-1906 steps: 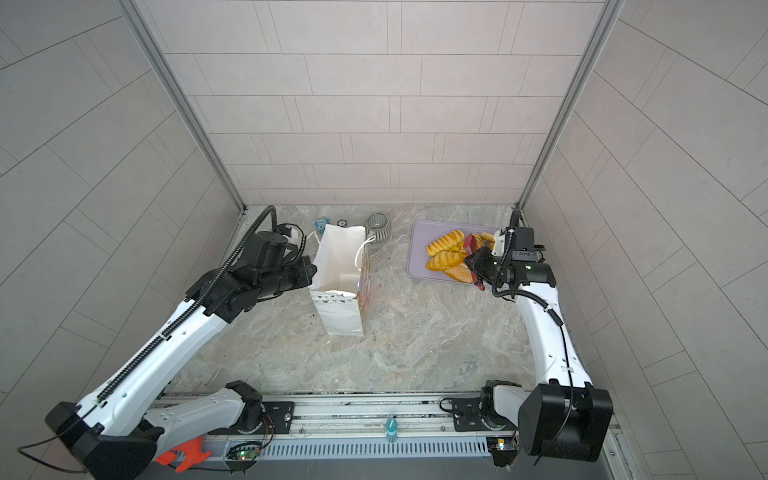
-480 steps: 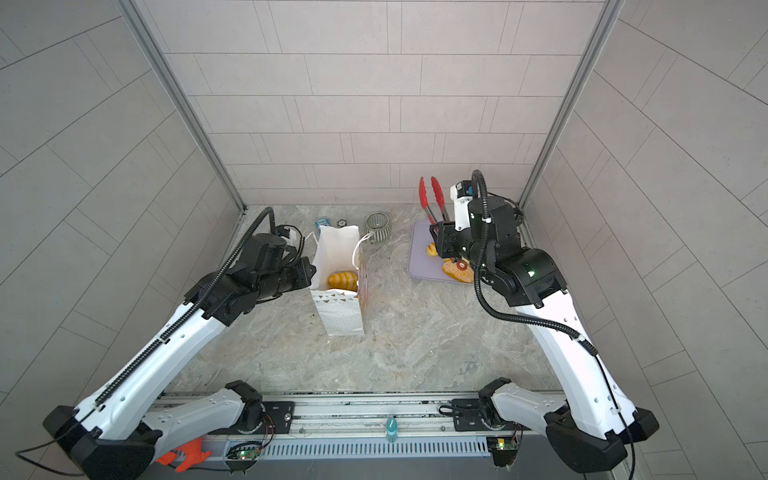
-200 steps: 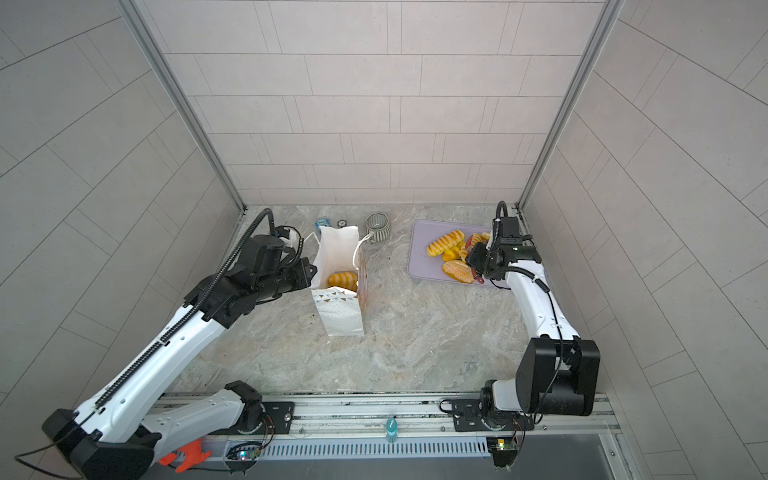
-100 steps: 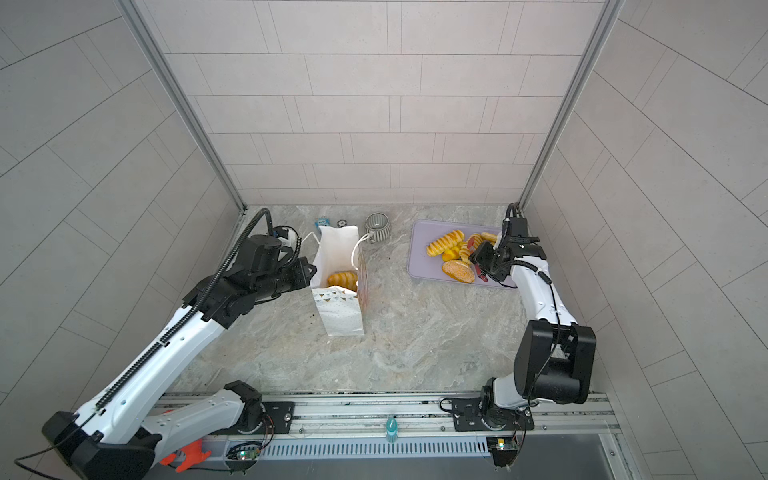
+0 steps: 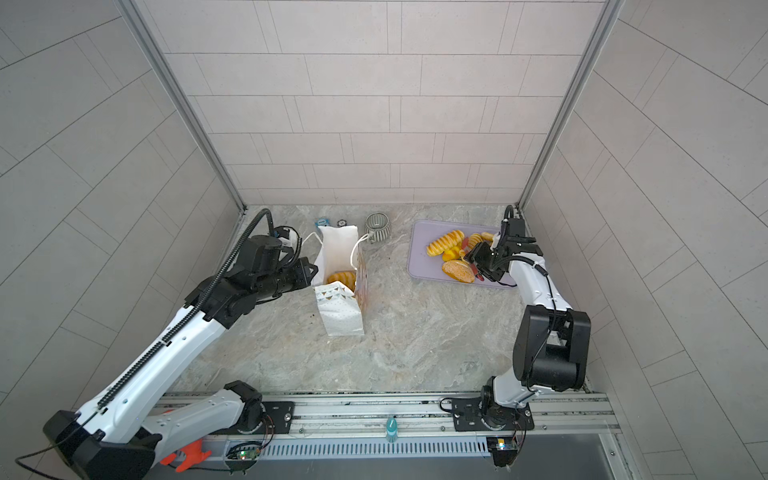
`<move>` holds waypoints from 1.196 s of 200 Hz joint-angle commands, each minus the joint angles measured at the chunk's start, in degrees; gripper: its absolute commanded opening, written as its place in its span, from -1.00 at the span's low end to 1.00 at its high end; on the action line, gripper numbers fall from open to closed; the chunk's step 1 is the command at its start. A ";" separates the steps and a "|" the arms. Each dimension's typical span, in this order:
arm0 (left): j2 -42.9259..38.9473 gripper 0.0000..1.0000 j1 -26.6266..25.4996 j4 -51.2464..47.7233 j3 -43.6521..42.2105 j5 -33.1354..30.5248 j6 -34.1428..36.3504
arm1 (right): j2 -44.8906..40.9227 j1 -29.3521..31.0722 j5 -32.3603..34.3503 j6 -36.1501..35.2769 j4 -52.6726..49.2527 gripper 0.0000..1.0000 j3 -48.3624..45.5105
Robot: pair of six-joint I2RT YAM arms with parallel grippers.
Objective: Place the fake bread into the paper bag
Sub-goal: 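Close the tongs on a third spiral yellow bread on the tray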
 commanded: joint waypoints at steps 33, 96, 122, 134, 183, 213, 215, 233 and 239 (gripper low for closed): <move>0.35 -0.90 0.44 -2.55 -1.02 -0.36 0.70 | 1.54 -0.40 -1.12 0.99 2.55 0.26 -0.64; 0.42 -0.90 0.52 -2.91 -0.81 -0.55 0.63 | 3.06 -0.67 -2.30 1.64 4.60 0.19 -1.16; 0.22 -0.90 0.53 -2.98 -0.80 -0.71 0.66 | 2.10 -0.93 -2.43 1.78 4.49 0.13 -1.23; 0.27 -0.90 0.53 -2.99 -0.71 -0.77 0.64 | 1.20 -1.02 -2.38 1.93 4.41 0.10 -1.39; 0.18 -0.90 0.53 -3.45 -0.23 -0.81 0.81 | -2.06 -1.11 -2.42 1.91 3.38 0.03 -1.80; 0.03 -0.90 0.53 -3.63 0.07 -0.81 0.82 | -3.68 -1.11 -3.15 1.90 2.74 0.01 -1.87; 0.03 -0.90 0.53 -3.63 0.01 -0.80 0.86 | -3.78 -1.11 -3.23 1.98 2.67 0.01 -1.91; 0.06 -0.90 0.53 -3.63 0.05 -0.83 0.86 | -4.82 -1.11 -3.71 2.09 2.26 0.00 -1.75; 0.07 -0.90 0.53 -3.63 0.03 -0.85 0.81 | -5.22 -1.11 -3.87 2.13 2.07 -0.01 -1.74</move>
